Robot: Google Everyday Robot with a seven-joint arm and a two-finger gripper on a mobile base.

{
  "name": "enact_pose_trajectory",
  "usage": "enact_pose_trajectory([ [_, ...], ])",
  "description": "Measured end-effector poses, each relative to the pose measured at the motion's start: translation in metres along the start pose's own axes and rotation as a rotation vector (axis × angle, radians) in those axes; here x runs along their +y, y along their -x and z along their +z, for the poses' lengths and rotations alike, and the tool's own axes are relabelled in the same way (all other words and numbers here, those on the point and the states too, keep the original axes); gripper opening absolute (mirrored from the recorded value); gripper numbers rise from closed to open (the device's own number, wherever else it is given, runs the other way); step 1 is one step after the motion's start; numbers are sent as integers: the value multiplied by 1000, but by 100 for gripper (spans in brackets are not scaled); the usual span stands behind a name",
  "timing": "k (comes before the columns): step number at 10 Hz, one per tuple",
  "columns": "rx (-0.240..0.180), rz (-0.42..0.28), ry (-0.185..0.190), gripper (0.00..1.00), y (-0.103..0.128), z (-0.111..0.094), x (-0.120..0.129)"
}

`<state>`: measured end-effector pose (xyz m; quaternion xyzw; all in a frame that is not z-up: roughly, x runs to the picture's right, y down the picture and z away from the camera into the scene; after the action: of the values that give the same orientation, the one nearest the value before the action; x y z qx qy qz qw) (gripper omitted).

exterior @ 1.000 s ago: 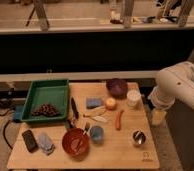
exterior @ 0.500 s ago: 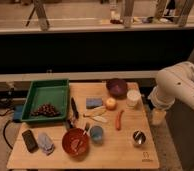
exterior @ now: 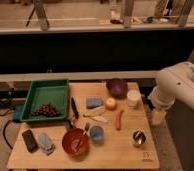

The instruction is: Place sponge in red bowl

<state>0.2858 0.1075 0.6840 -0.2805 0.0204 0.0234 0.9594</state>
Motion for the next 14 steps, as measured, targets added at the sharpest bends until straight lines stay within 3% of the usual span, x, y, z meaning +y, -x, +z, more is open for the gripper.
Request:
enact_pose_trajectory([
  [2,0,-1,0,80,0,0,0],
  [7,16,-118,-52,80,30,-25,-35],
  [14,19,-225,-105,80,57,-34,-62],
])
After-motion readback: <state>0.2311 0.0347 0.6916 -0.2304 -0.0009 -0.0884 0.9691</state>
